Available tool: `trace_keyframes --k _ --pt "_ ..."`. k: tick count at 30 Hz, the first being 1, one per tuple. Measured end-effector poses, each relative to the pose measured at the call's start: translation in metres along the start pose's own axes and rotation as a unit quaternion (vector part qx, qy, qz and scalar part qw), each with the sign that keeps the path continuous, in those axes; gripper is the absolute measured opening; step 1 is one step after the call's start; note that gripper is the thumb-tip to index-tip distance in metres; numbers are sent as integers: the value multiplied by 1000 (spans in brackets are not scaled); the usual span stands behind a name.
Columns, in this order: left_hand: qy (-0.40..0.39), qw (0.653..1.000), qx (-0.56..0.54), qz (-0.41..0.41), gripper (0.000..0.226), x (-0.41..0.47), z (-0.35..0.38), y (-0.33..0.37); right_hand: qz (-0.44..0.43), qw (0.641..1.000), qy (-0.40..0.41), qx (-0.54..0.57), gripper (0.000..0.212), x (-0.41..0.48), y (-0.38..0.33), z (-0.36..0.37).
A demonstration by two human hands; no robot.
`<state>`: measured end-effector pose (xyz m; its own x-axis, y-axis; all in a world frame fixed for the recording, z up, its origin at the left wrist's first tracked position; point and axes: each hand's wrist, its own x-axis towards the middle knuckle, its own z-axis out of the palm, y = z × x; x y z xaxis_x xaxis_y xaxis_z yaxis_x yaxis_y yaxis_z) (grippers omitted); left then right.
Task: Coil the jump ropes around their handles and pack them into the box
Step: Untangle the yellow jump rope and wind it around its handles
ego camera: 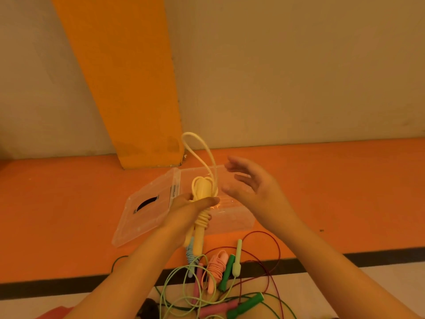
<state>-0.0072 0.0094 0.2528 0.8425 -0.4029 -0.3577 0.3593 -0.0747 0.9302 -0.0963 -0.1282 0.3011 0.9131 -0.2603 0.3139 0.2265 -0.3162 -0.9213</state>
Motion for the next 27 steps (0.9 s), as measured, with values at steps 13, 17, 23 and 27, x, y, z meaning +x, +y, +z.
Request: trace_keyframes --k 13,17,23,27 --pt "-93 995 24 -3 29 -17 8 9 25 987 -20 -160 23 8 41 8" --pt "-109 993 -16 -32 31 -18 8 11 -1 988 36 -149 7 5 35 7" --pt "-131 990 -41 -39 27 -14 7 8 -29 978 38 -203 7 1 33 11" --pt "-178 984 -30 -6 19 -7 3 7 -63 983 44 -169 14 -2 26 8"
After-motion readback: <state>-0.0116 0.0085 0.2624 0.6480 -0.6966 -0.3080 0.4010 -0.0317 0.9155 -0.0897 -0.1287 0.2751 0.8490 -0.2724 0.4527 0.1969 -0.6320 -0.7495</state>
